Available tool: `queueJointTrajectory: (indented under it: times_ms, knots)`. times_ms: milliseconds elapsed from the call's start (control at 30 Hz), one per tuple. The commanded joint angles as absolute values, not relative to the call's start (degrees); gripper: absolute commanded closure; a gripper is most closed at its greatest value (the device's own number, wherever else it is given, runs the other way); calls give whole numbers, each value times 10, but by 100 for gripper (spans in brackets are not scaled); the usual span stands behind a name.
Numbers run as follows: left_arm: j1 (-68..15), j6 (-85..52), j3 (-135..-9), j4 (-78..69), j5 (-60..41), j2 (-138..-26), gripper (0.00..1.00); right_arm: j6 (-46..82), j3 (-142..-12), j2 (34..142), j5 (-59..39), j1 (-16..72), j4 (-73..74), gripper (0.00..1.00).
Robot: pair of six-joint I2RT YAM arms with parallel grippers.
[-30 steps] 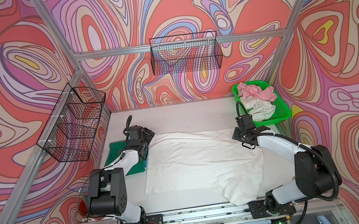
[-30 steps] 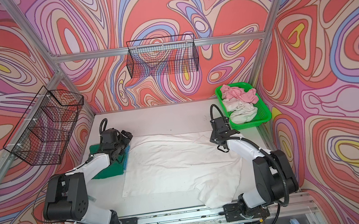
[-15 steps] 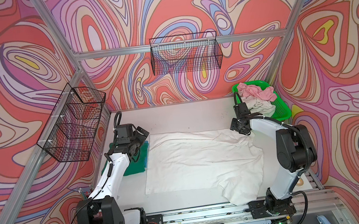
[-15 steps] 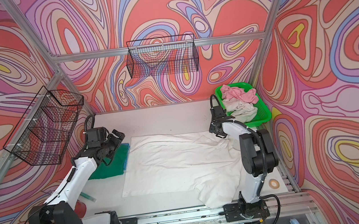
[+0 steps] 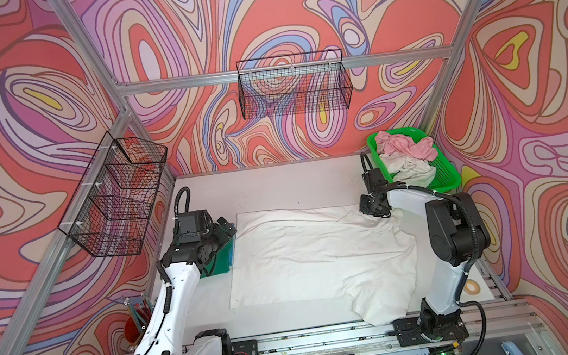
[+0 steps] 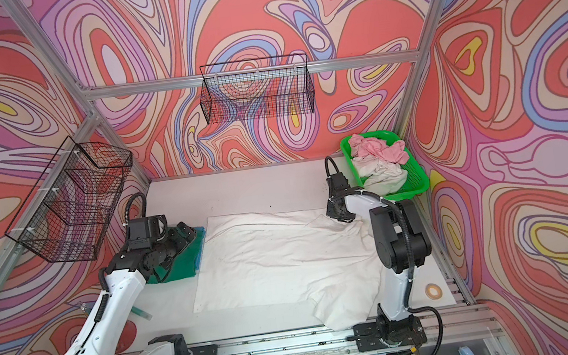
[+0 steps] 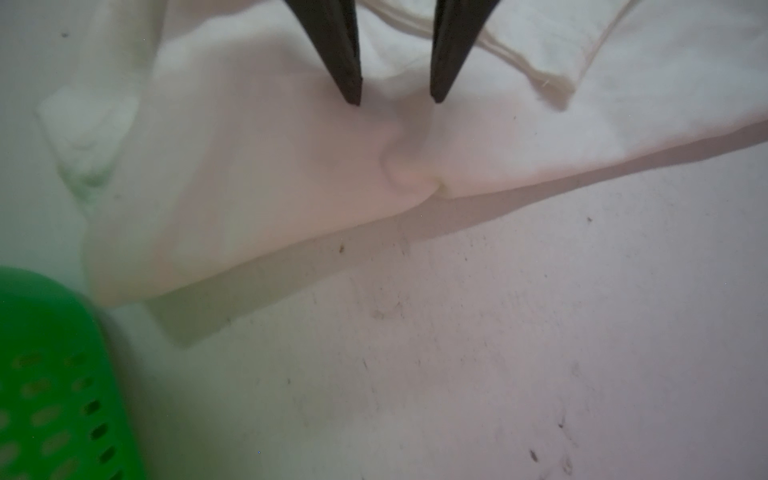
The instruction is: Fold and stack the t-shirts
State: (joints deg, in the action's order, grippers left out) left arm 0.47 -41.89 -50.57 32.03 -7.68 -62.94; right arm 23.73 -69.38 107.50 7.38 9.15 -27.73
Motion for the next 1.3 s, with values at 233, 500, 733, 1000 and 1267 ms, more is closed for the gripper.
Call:
queueJointTrajectory:
  times_ms: [233,500,733,1000,1267]
  knots:
    - [8,-410,-494,335,-88,-617,0,261,-669,1013,151,101,-315,53]
    - [8,-414,-491,331,-104,-615,0,319,-600,884,143,35,-323,42]
    - [8,-419,-485,328,-115,-605,0,349,-543,857,42,-5,-318,41]
    - [7,-419,-484,329,-113,-601,0,358,-515,878,-51,-10,-243,51]
    - [8,-421,-481,327,-114,-601,0,321,-505,876,-52,-10,-203,82]
